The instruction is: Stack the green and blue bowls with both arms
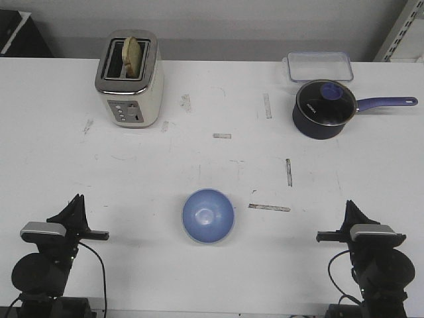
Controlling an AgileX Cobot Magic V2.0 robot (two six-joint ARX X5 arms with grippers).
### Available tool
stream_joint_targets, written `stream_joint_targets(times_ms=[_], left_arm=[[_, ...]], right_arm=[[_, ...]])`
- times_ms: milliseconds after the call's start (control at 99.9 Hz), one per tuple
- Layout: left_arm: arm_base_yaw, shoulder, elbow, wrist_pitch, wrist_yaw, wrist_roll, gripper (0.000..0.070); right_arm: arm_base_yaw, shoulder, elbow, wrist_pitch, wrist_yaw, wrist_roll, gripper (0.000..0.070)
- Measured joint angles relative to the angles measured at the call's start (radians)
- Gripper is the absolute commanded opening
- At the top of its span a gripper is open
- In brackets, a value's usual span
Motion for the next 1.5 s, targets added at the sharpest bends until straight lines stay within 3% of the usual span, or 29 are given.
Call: stream_joint_targets(times_ms=[591,1001,1502], left_arm=[[0.0,-0.016,-0.005,0.01,0.0,0.0,0.0001],[0.013,-0.176,-0.339,0.222,0.006,0.0,0.0001],[0.013,-0.173,-0.34,0.214,0.012,0.0,0.0001]], right_arm=[[0.0,0.0,0.0,0.0,0.0,0.0,0.0],[0.0,0.0,0.0,0.0,0.0,0.0,0.0],[0.0,0.0,0.0,0.002,0.0,0.0,0.0]])
